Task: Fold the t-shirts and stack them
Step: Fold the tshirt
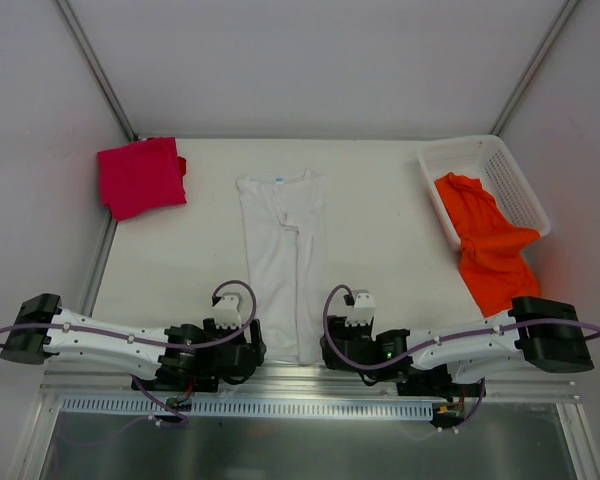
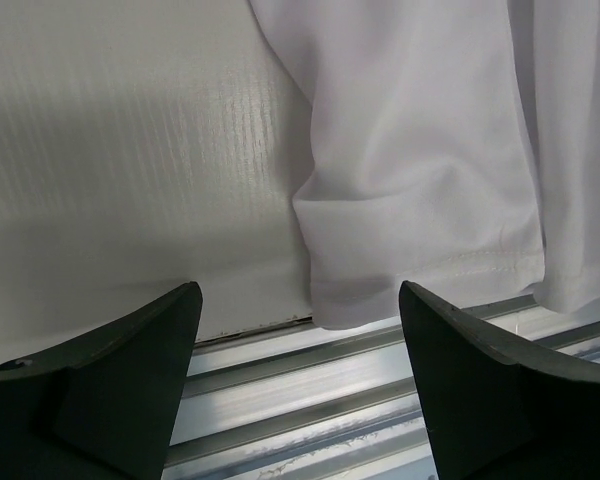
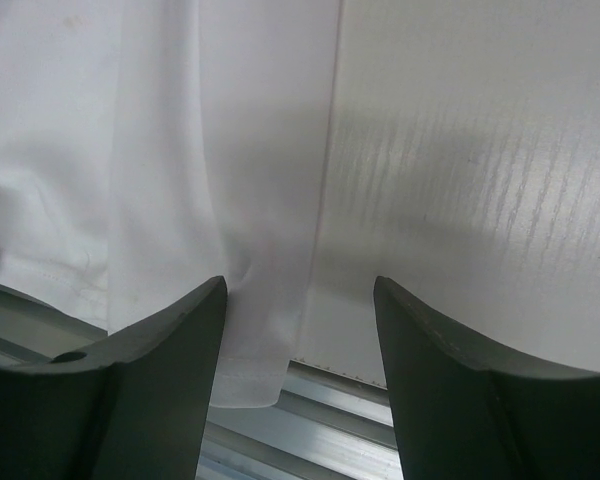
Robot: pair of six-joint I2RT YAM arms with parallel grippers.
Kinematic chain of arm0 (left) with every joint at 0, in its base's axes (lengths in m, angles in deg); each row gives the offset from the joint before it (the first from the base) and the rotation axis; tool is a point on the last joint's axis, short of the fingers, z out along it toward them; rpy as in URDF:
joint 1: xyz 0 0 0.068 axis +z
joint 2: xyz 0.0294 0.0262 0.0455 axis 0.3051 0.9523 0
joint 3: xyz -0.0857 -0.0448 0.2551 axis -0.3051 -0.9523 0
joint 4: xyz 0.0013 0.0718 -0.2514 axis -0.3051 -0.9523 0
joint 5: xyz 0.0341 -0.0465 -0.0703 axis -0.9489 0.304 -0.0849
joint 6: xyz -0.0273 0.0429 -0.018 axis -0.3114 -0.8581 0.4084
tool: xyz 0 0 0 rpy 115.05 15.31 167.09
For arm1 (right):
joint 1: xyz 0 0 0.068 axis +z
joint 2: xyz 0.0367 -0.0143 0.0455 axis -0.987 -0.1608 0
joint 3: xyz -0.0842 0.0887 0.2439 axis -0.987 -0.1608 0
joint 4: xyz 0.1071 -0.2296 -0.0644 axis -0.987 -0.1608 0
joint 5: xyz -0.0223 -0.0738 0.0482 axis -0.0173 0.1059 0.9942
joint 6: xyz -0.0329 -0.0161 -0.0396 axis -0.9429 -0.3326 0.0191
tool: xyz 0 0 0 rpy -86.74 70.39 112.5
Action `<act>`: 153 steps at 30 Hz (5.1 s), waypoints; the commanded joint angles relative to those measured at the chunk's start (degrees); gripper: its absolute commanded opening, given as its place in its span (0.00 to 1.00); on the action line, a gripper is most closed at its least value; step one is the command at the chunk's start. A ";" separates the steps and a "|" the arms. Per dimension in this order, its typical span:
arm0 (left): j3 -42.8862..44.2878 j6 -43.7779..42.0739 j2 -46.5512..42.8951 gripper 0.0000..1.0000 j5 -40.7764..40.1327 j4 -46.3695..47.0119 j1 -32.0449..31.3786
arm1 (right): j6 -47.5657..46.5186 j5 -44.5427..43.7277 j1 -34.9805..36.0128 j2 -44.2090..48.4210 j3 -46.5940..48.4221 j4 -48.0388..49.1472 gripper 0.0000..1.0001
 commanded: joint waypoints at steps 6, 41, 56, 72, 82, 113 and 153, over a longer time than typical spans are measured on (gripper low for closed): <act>-4.92 -0.78 -0.38 0.81 -1.35 9.93 -0.35 | 0.57 0.13 0.14 -2.40 1.56 4.46 0.62; 1.45 -12.54 6.64 0.00 1.99 17.43 1.05 | -2.68 1.00 -0.48 -3.63 8.40 -1.06 0.01; 11.32 -33.73 3.65 0.00 11.74 14.95 23.28 | -15.59 13.57 -15.49 -10.22 22.82 -7.84 0.01; 22.56 -50.79 20.52 0.00 27.04 25.06 50.27 | -33.17 27.55 -34.75 -25.33 40.93 -7.75 0.00; 29.25 -54.04 33.43 0.00 32.05 32.27 56.86 | -37.66 28.17 -39.67 -34.12 51.30 -8.98 0.00; 35.67 -56.33 47.43 0.99 28.81 36.75 68.56 | -40.82 17.81 -47.06 -42.48 63.52 -17.15 0.94; 1.39 -38.49 8.76 0.99 28.98 32.71 53.35 | -27.55 12.26 -31.59 -10.57 21.96 -12.32 0.68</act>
